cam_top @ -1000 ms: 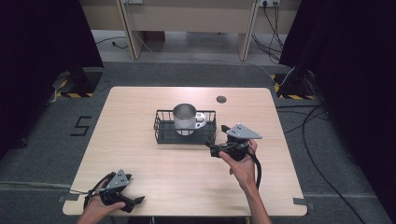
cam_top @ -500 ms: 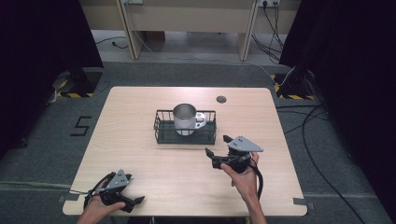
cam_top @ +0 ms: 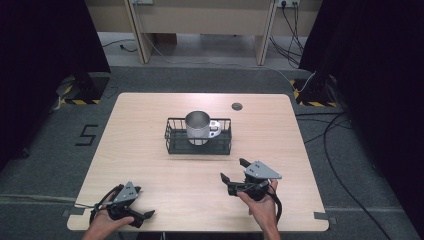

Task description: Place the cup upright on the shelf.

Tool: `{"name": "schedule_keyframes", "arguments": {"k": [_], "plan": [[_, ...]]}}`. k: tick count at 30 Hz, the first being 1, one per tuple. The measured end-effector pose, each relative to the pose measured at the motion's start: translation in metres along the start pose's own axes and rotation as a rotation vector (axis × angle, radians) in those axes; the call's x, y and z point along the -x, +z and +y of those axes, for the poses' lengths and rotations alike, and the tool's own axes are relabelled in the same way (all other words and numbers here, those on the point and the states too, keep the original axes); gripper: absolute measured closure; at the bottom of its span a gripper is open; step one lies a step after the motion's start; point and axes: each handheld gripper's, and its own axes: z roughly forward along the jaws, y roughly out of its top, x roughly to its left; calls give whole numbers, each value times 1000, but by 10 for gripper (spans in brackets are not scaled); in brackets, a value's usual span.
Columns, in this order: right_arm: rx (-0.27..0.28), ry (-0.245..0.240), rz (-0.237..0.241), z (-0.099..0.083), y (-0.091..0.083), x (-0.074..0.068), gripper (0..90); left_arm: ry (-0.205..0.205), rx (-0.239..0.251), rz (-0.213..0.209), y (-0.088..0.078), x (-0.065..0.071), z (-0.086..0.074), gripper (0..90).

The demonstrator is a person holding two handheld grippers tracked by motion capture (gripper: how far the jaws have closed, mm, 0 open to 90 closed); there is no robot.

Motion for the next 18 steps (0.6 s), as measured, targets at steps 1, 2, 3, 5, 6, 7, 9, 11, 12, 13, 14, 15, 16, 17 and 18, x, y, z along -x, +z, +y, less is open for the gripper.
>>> {"name": "schedule_keyframes", "arguments": {"k": [1, 2, 3, 5, 6, 7, 9, 11, 12, 13, 14, 15, 16, 17, 18], "plan": [[-3, -5, 4, -1, 0, -1, 168, 0, 0, 0, 0, 0, 0, 0], [-5, -3, 5, -2, 0, -2, 168, 0, 0, 0, 0, 0, 0, 0], [-7, -3, 10, -3, -1, -3, 168, 0, 0, 0, 0, 0, 0, 0], [-6, -8, 11, -5, -2, -4, 168, 0, 0, 0, 0, 0, 0, 0], [-10, -3, 12, -6, -3, -5, 168, 0, -1, 0, 0, 0, 0, 0], [-9, -8, 14, -8, -3, -5, 168, 0, 0, 0, 0, 0, 0, 0], [-17, -6, 16, -12, -5, -6, 167, 0, -1, 0, 0, 0, 0, 0], [-24, -7, 16, -17, -6, -7, 164, 0, -1, 0, 0, 0, 0, 0], [-30, -7, 14, -19, -7, -7, 162, 0, -1, 0, 0, 0, 0, 0], [-32, -5, 10, -21, -8, -7, 158, 0, 0, 0, 0, 0, 0, 0], [-35, -2, 11, -23, -9, -7, 156, 0, 0, 0, 0, 0, 0, 0], [-40, 0, 14, -25, -10, -7, 155, 0, 0, 0, 0, 0, 0, 0], [-42, 1, 14, -27, -10, -7, 155, 1, -1, 0, 0, 0, 0, 0], [-46, 0, 14, -30, -11, -8, 154, 0, -1, 0, 0, 0, 0, 0], [-53, 0, 16, -32, -11, -8, 154, 0, 0, 0, 0, 0, 0, 0]]}}
